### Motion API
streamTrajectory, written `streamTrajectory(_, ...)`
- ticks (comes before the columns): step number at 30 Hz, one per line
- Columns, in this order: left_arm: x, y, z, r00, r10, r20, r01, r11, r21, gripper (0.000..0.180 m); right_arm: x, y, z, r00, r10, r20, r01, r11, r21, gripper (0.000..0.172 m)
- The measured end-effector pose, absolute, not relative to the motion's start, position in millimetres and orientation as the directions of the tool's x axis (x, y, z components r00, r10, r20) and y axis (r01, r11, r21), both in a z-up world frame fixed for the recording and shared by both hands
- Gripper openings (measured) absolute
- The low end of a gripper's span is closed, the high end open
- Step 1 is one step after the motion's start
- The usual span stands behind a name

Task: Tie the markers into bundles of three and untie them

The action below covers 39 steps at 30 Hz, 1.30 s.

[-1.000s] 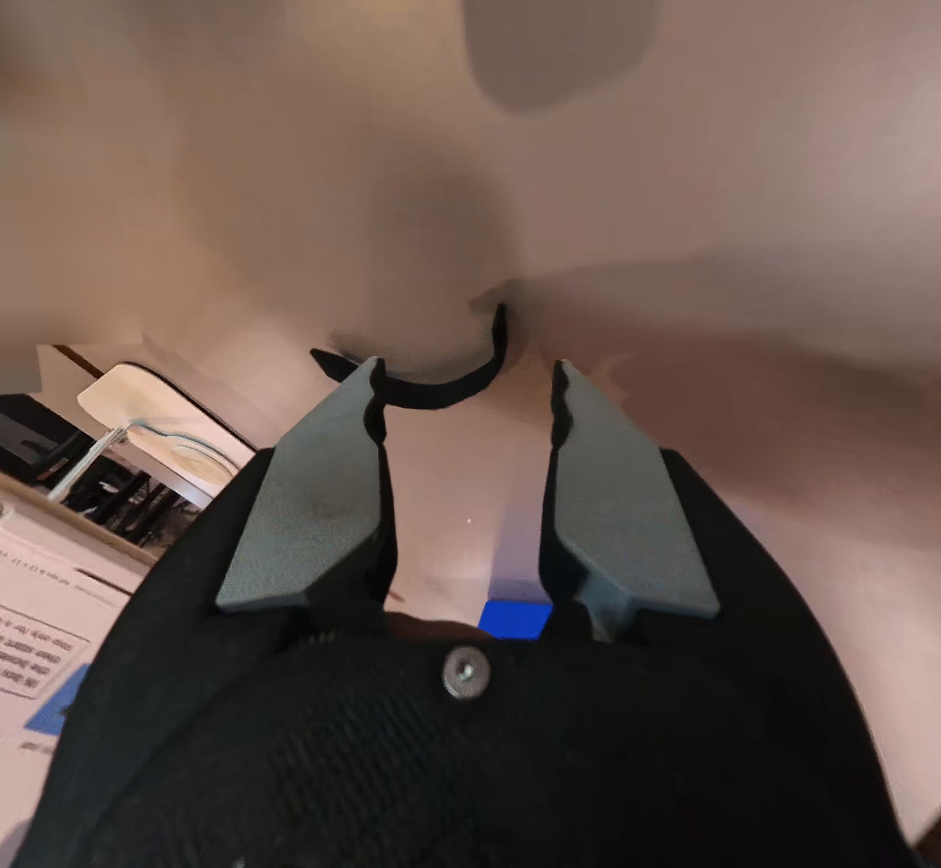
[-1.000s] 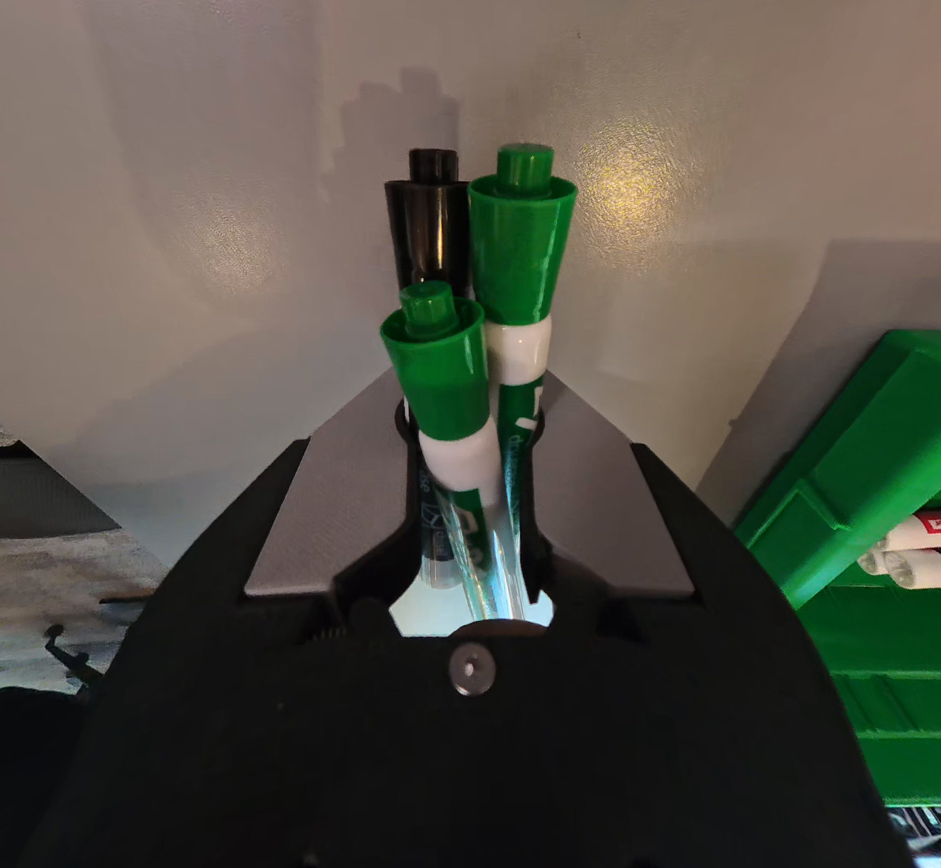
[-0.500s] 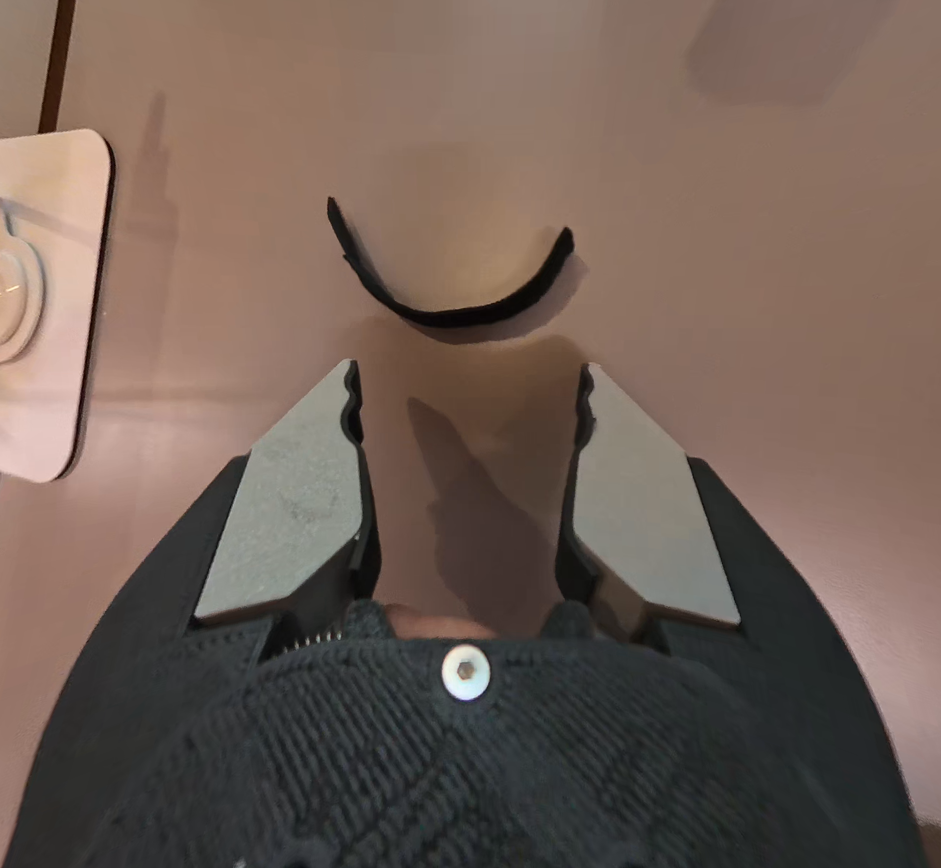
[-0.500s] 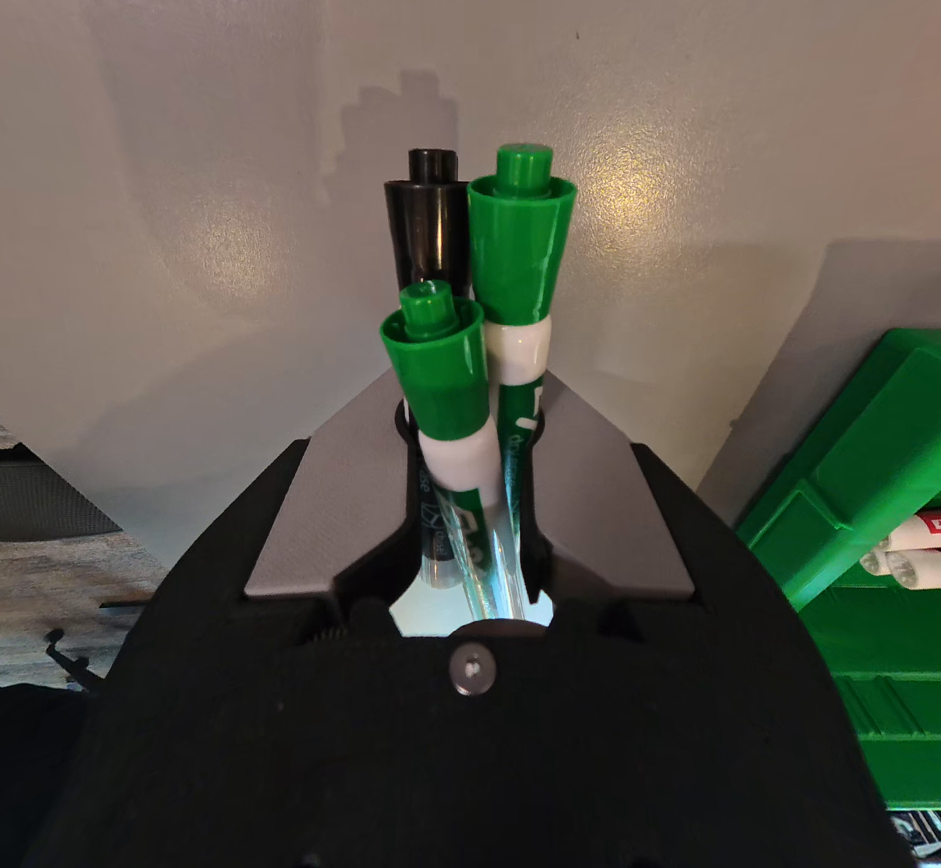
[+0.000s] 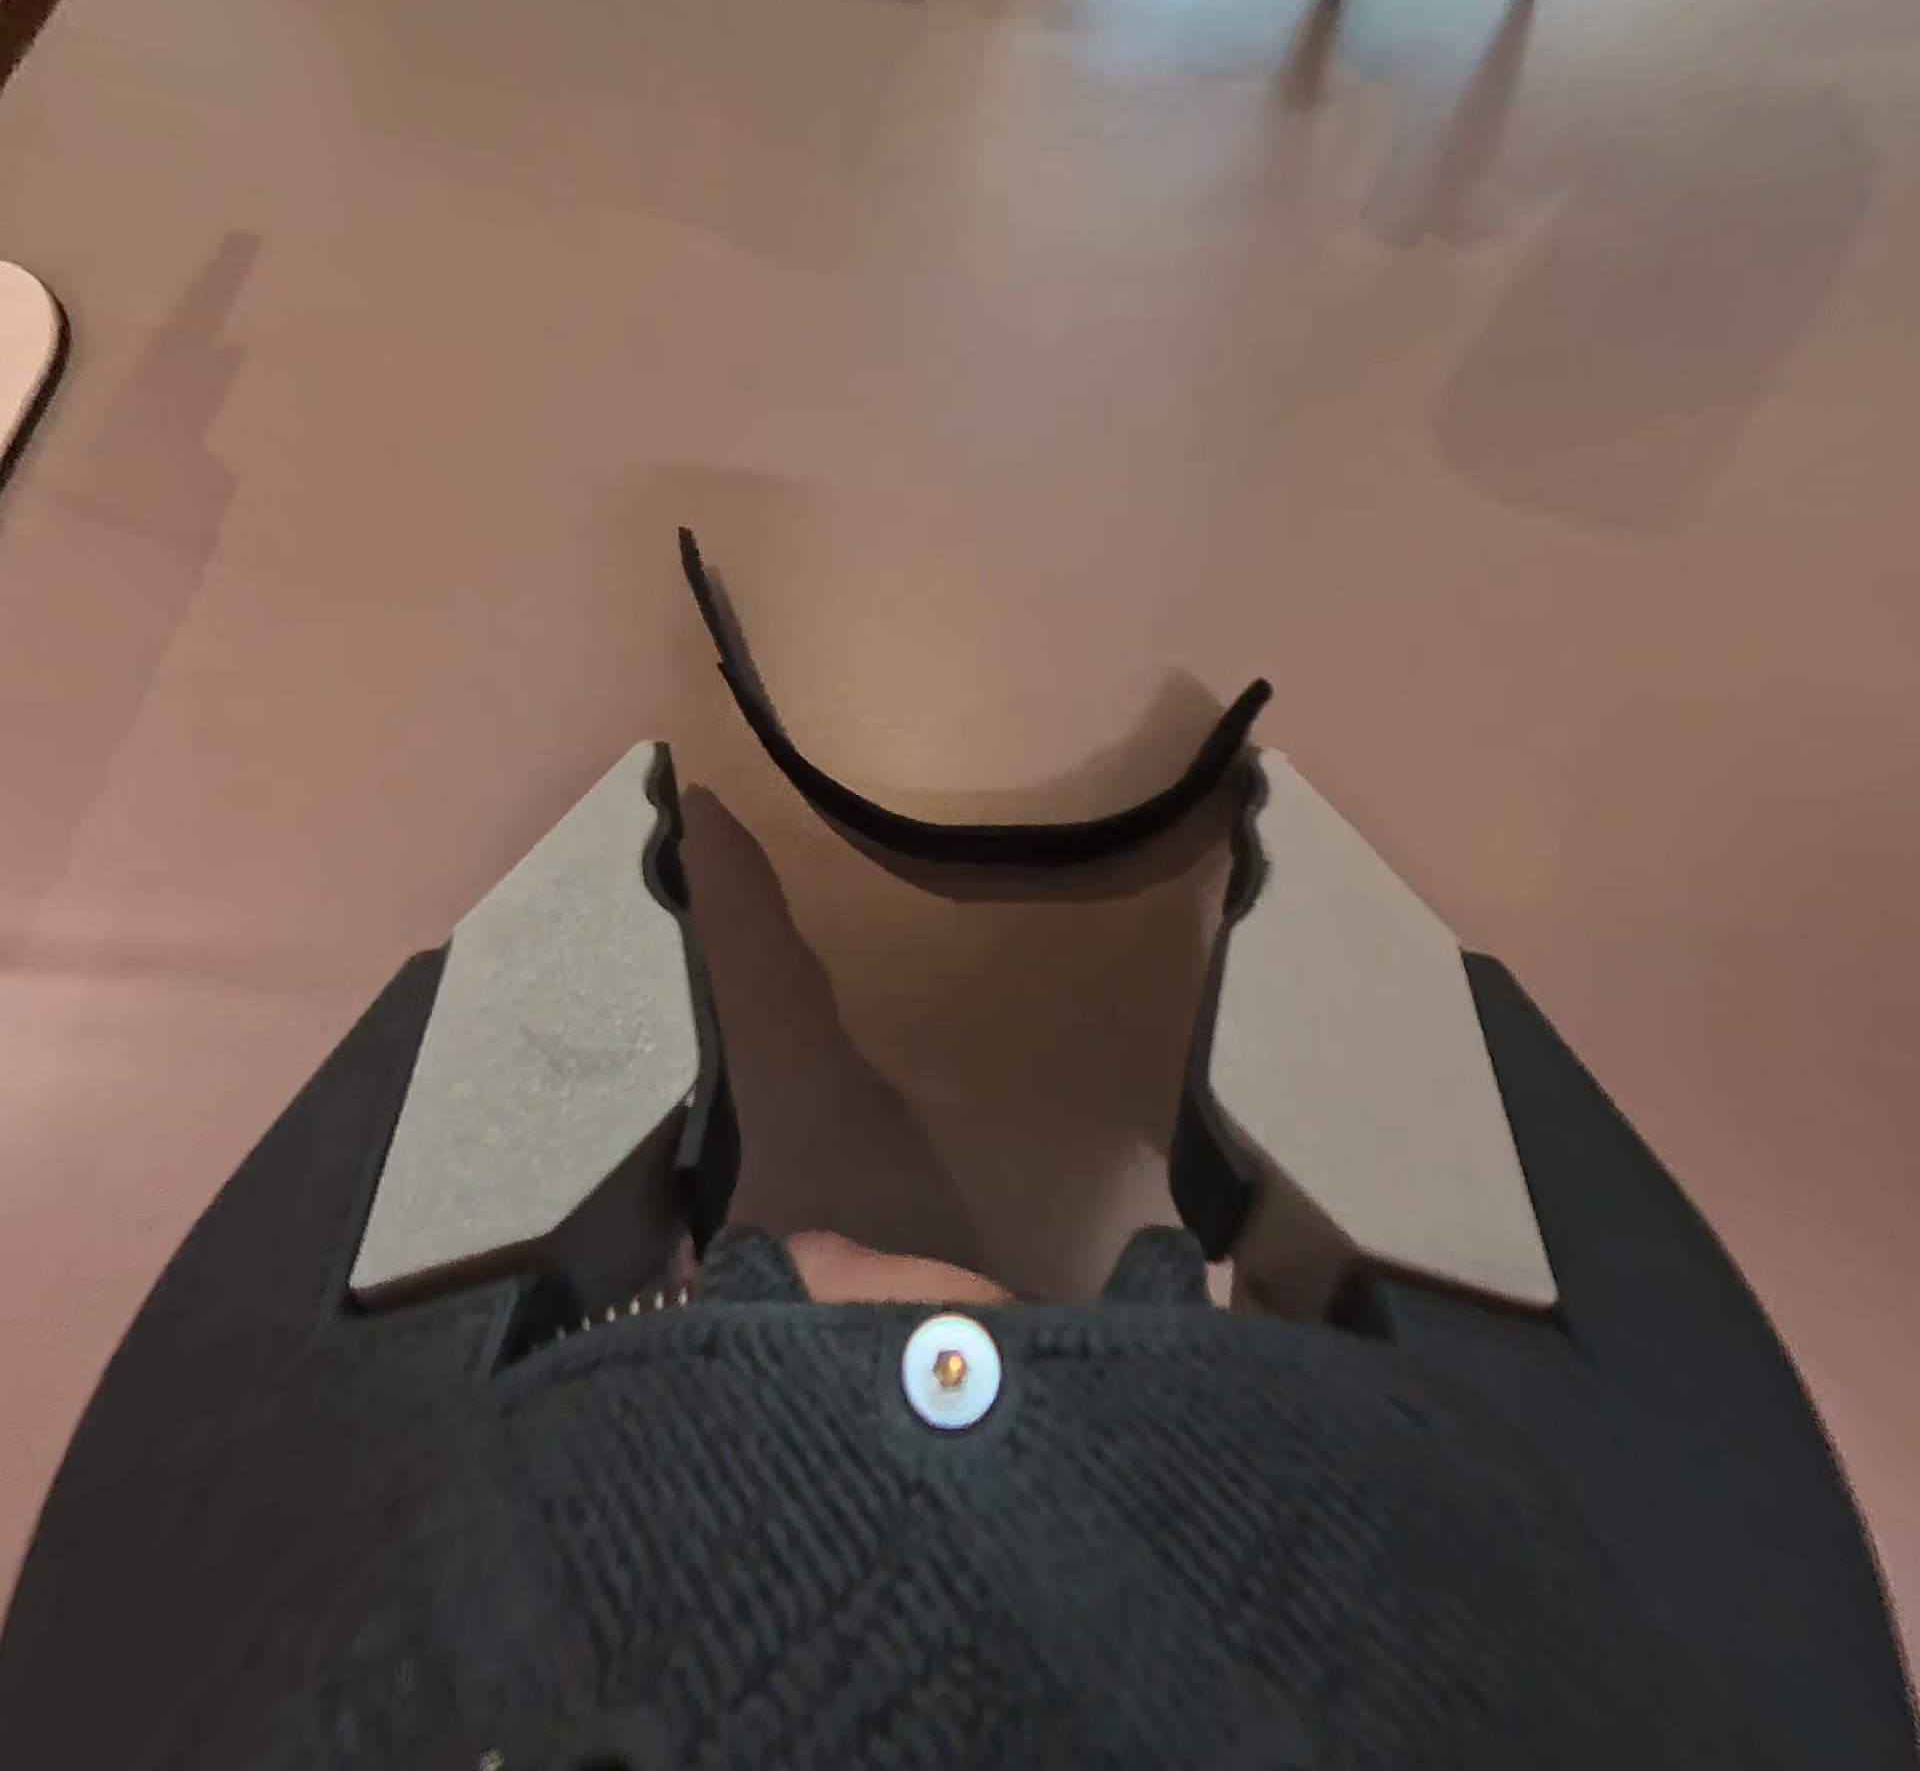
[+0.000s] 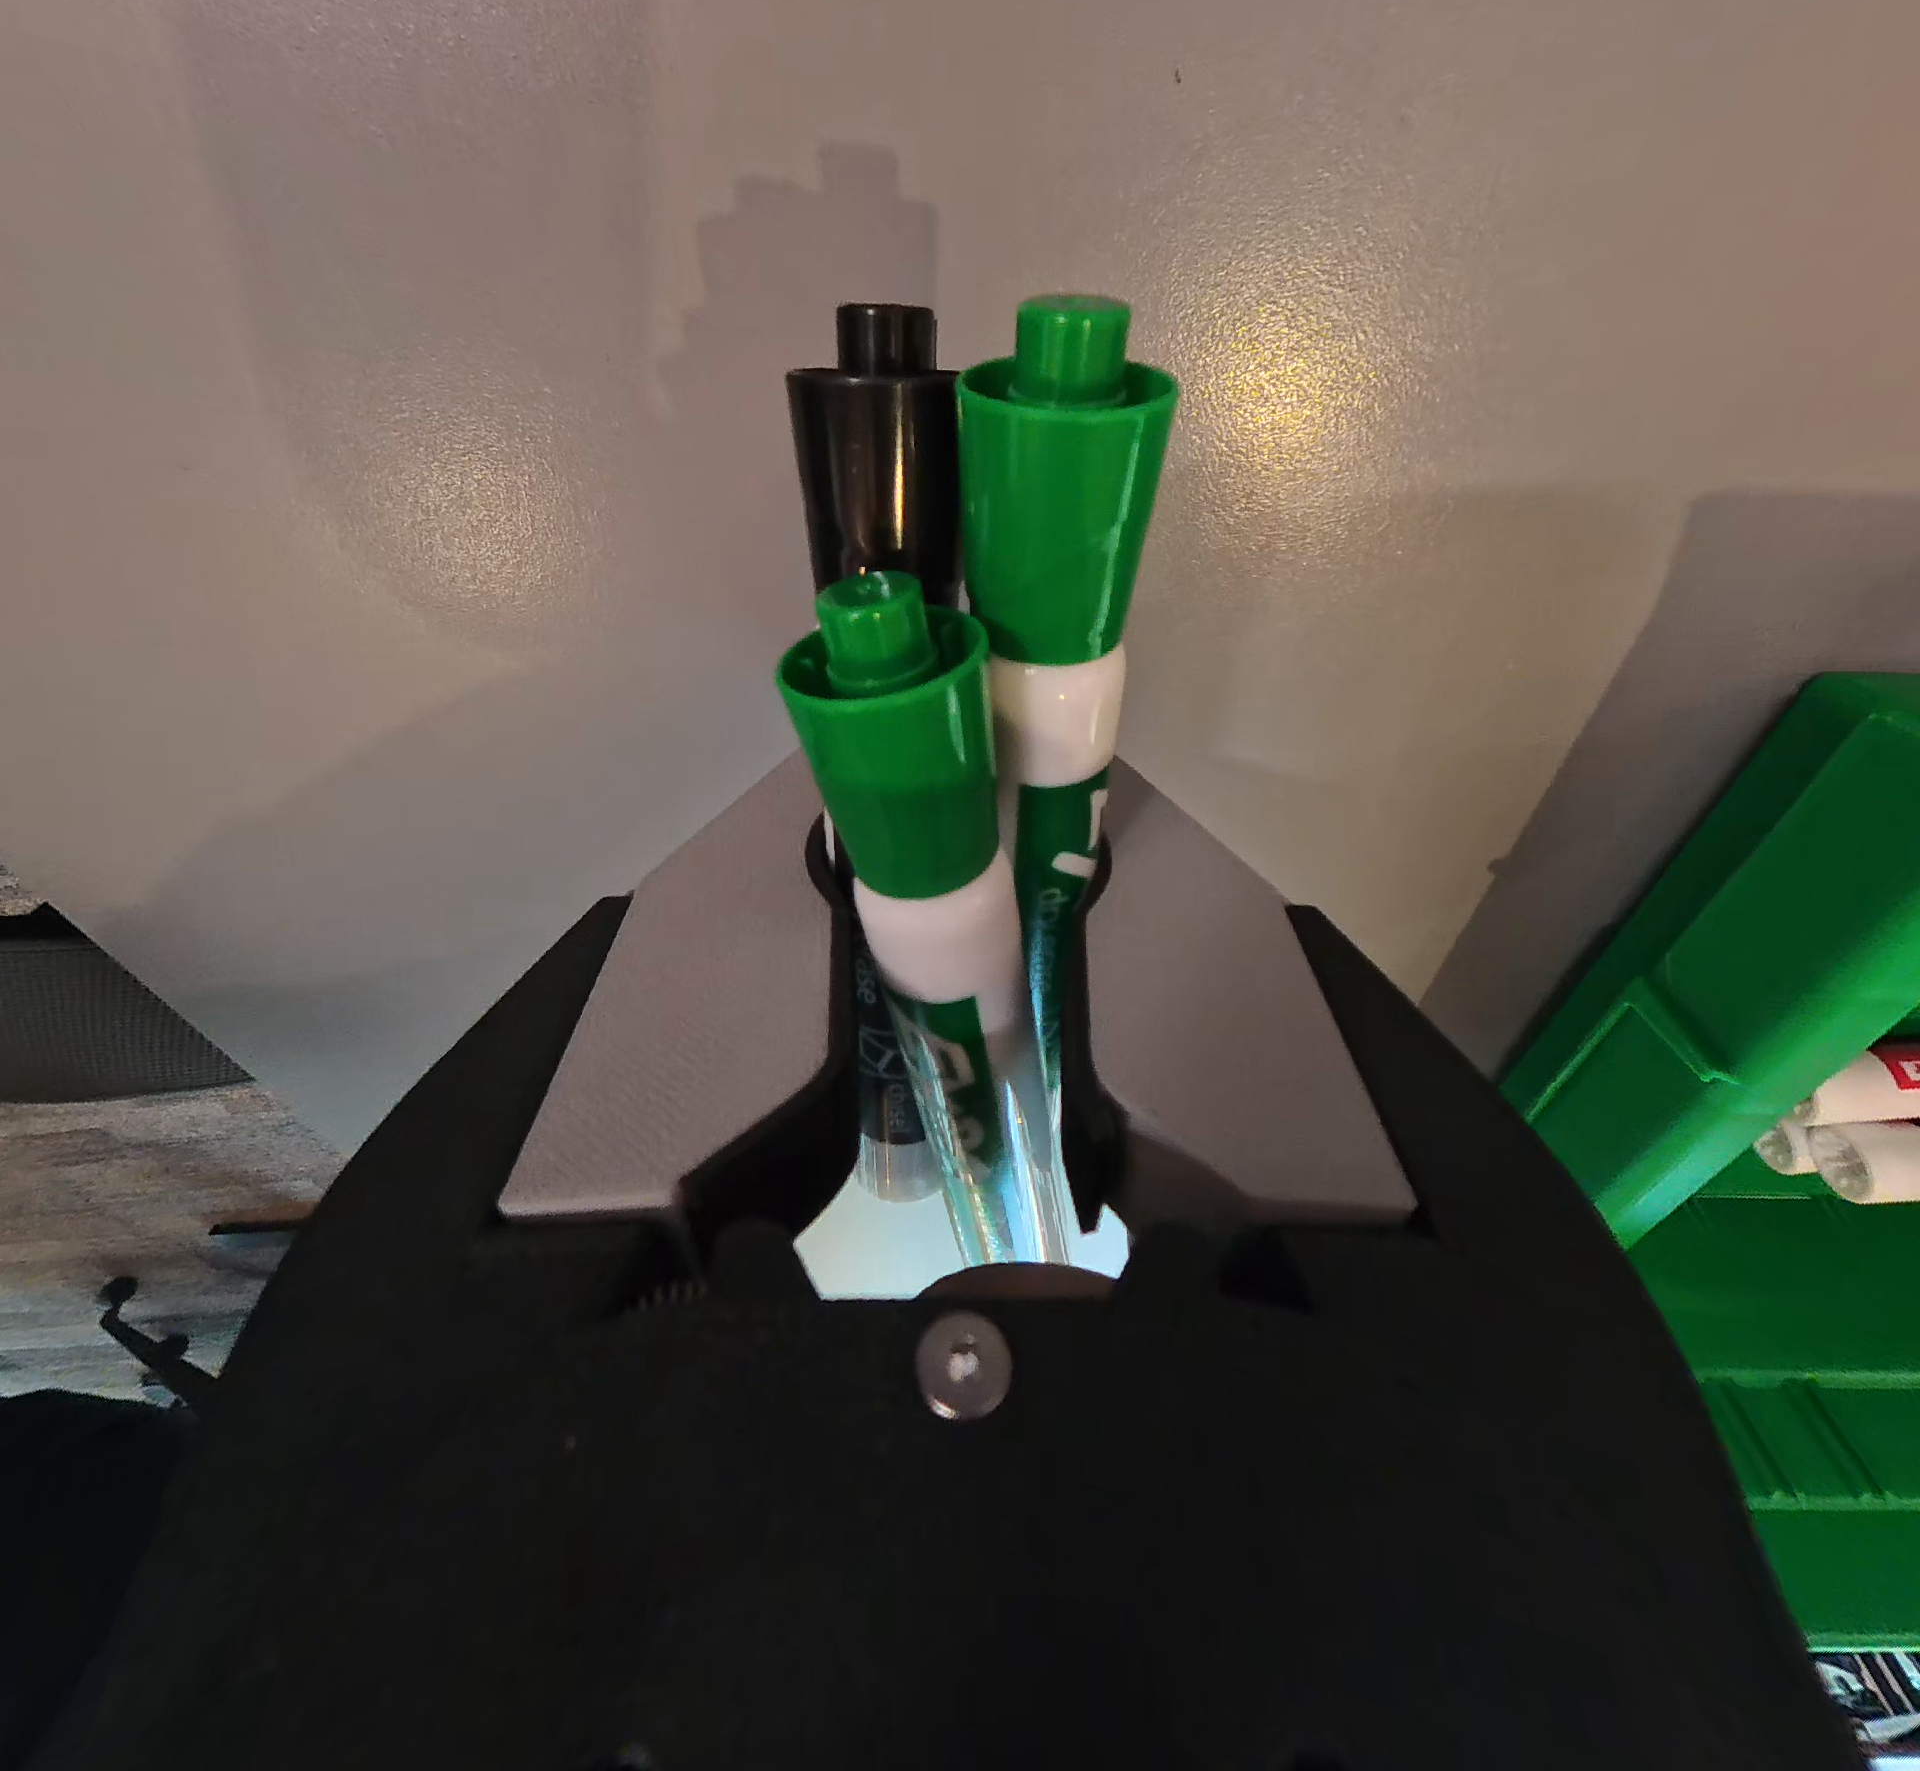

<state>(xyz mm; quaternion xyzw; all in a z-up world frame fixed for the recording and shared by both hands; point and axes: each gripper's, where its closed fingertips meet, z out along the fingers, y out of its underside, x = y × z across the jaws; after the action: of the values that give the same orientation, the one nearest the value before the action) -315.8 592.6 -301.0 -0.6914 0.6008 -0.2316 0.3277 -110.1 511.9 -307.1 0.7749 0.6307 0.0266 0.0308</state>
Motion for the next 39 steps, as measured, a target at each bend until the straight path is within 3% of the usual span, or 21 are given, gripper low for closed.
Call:
streamTrajectory(3, -316, 594, -302, 0.182, -0.983, -0.032, -0.678, -0.102, -0.728, 0.098, -110, 512, -307, 0.205, 0.979, 0.003, 0.976, -0.204, 0.072, 0.036)
streamTrajectory(17, -306, 596, -304, 0.180, -0.983, -0.028, -0.685, -0.105, -0.721, 0.107, -109, 512, -307, 0.206, 0.979, 0.003, 0.976, -0.206, 0.076, 0.036)
streamTrajectory(25, -305, 594, -303, 0.159, -0.987, -0.014, -0.679, -0.099, -0.727, 0.086, -109, 512, -307, 0.208, 0.978, 0.003, 0.976, -0.208, 0.069, 0.036)
streamTrajectory(32, -307, 593, -303, 0.155, -0.988, -0.016, -0.678, -0.095, -0.729, 0.083, -109, 512, -307, 0.209, 0.978, 0.004, 0.976, -0.209, 0.060, 0.036)
streamTrajectory(39, -311, 591, -302, 0.150, -0.989, 0.002, -0.672, -0.104, -0.733, 0.056, -109, 513, -308, 0.210, 0.978, 0.004, 0.976, -0.210, 0.058, 0.036)
